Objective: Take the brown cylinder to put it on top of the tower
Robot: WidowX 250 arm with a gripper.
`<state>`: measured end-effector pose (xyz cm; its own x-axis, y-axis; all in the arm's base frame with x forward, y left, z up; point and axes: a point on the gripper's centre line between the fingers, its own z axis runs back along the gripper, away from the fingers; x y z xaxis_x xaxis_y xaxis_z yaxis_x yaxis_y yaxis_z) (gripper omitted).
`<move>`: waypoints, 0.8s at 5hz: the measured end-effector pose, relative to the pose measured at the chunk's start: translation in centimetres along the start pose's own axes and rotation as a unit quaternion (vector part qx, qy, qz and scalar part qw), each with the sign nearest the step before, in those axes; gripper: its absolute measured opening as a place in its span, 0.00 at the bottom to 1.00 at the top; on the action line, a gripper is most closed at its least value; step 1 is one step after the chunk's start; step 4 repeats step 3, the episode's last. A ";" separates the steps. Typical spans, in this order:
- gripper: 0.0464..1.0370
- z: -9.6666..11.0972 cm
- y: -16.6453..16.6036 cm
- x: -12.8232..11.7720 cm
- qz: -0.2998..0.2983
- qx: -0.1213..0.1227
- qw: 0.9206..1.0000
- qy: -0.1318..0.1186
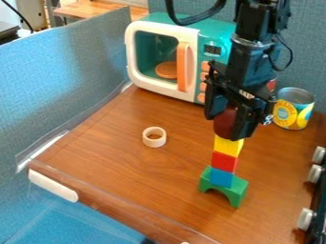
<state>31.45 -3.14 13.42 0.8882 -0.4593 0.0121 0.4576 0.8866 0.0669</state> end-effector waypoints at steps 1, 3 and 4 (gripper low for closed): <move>0.74 0.0 0.0 0.0 0.000 0.001 1.000 0.000; 0.97 -0.3 -0.1 0.3 -0.007 -0.011 1.000 0.003; 0.97 -0.3 -0.1 0.3 -0.007 -0.011 1.000 0.003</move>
